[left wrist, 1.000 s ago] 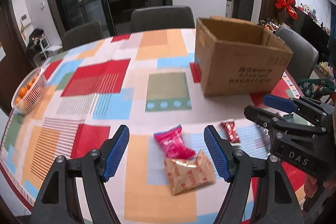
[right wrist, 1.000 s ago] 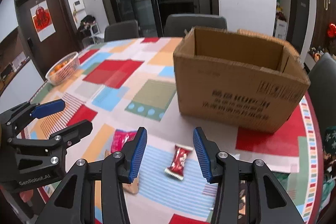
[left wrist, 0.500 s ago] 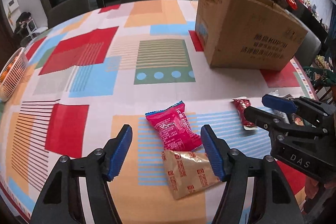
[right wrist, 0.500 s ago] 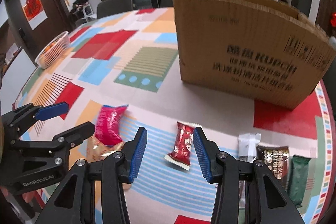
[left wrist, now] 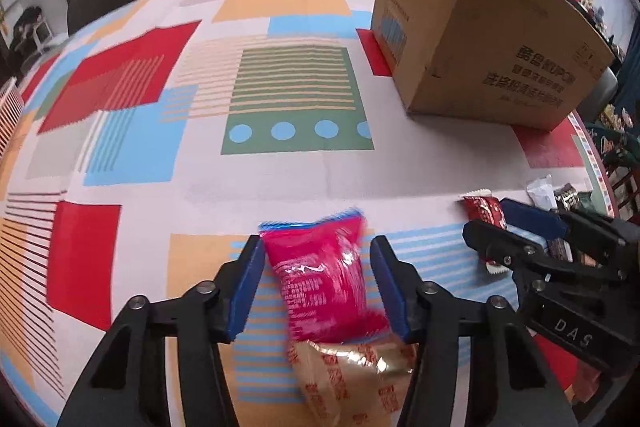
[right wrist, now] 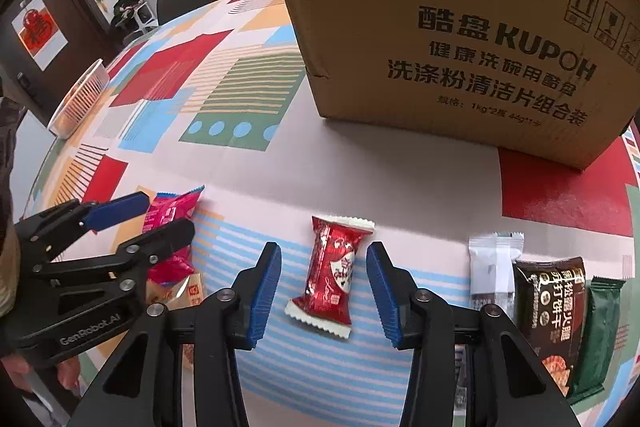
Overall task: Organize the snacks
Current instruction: 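Grasp the pink pack with the left gripper while the right grasps the red candy, then carry the pink pack and red candy over the box and open both grippers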
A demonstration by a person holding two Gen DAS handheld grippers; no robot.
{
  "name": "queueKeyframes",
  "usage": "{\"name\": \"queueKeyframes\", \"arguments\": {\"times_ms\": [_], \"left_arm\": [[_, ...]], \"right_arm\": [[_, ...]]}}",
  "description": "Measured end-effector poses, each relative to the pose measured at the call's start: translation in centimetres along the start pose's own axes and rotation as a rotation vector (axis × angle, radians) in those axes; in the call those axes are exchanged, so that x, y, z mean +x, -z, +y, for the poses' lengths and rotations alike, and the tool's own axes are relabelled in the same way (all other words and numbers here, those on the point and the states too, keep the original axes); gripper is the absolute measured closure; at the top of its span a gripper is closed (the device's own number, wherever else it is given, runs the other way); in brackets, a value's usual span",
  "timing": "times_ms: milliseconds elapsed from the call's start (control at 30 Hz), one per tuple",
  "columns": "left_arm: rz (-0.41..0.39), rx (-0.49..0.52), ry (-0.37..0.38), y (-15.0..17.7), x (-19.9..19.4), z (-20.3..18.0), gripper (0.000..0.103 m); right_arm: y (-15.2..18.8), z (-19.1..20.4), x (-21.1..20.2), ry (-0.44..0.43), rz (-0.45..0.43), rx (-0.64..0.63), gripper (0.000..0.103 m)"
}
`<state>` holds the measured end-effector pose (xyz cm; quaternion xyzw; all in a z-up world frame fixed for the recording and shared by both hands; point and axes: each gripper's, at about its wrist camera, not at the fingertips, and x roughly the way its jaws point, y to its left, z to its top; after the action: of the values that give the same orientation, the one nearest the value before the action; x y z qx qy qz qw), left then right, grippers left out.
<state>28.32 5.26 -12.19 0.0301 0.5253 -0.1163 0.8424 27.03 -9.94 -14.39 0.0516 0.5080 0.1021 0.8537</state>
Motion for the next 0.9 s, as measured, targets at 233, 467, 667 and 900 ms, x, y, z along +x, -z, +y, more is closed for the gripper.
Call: {"name": "queueKeyframes", "arguments": {"times_ms": [233, 467, 667, 900], "left_arm": [[0.015, -0.009, 0.016, -0.5, 0.7, -0.7, 0.054], [0.008, 0.013, 0.025, -0.8, 0.2, -1.7, 0.065], [-0.033, 0.037, 0.013, -1.1, -1.4, -2.7, 0.065], [-0.115, 0.073, -0.009, -1.4, -4.7, -4.2, 0.065]], "right_arm": [[-0.4, 0.1, 0.9, -0.012, 0.022, 0.008, 0.074], [-0.3, -0.1, 0.8, -0.032, 0.024, 0.012, 0.079], [-0.2, -0.2, -0.7, -0.035, -0.014, 0.003, 0.080], [-0.6, -0.5, -3.8, -0.048, -0.086, -0.001, 0.080]]}}
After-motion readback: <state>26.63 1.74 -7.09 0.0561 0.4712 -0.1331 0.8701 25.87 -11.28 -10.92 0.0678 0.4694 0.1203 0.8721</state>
